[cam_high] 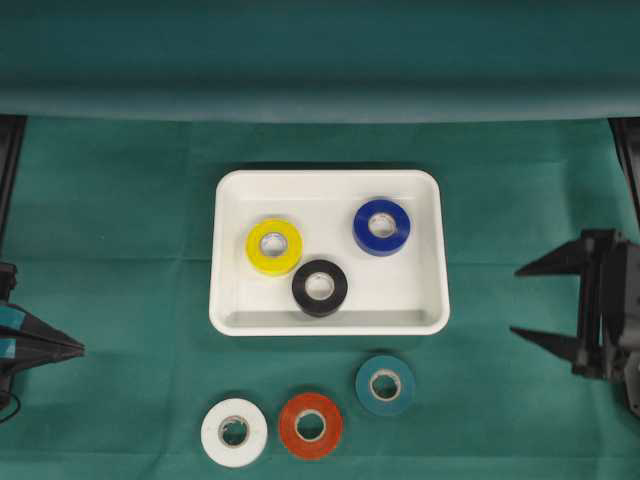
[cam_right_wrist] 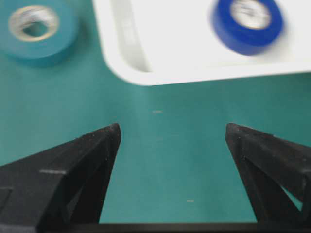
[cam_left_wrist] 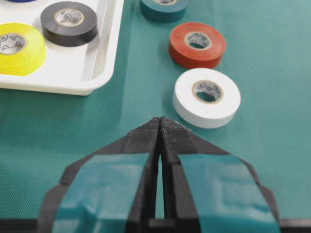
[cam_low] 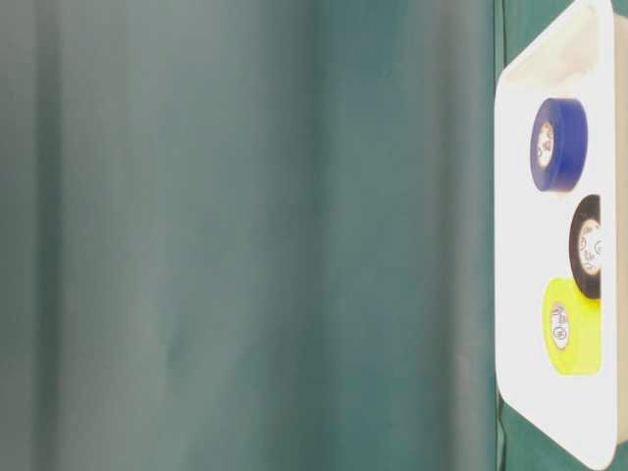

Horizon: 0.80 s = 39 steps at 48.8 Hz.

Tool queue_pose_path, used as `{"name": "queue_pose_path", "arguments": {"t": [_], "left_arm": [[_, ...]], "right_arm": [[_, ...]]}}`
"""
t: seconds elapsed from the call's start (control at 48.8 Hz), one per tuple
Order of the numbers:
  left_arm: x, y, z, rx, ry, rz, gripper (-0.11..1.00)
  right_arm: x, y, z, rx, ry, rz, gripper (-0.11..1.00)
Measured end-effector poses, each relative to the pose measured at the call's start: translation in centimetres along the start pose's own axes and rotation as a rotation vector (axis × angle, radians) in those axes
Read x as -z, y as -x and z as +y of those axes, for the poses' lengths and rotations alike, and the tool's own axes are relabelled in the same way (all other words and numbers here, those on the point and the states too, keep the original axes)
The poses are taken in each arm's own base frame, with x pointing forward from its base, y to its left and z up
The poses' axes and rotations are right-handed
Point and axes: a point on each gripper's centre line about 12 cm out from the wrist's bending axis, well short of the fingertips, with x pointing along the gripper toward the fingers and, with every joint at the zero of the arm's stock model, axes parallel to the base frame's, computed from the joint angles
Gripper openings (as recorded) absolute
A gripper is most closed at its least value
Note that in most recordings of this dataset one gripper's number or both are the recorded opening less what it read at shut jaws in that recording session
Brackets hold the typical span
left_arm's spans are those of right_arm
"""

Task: Put the tape into the white case with the right arm.
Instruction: 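Open the right gripper and withdraw it to the right side, then move the right gripper down onto the teal tape roll's core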

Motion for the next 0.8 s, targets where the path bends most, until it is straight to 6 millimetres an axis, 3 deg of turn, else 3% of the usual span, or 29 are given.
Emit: {"name": "queue_pose_path", "arguments": {"t": [0.389,0.799], "left_arm": [[0.0,0.0,0.0,0.0,0.002,0.0,0.0],[0.0,0.0,0.0,0.0,0.0,0.0,0.0]], "right_arm": [[1.1,0.4,3.6,-0.168,0.117,0.015,0.65],[1.3,0.3,3.8,-0.176,0.126,0.02,0.65]]}}
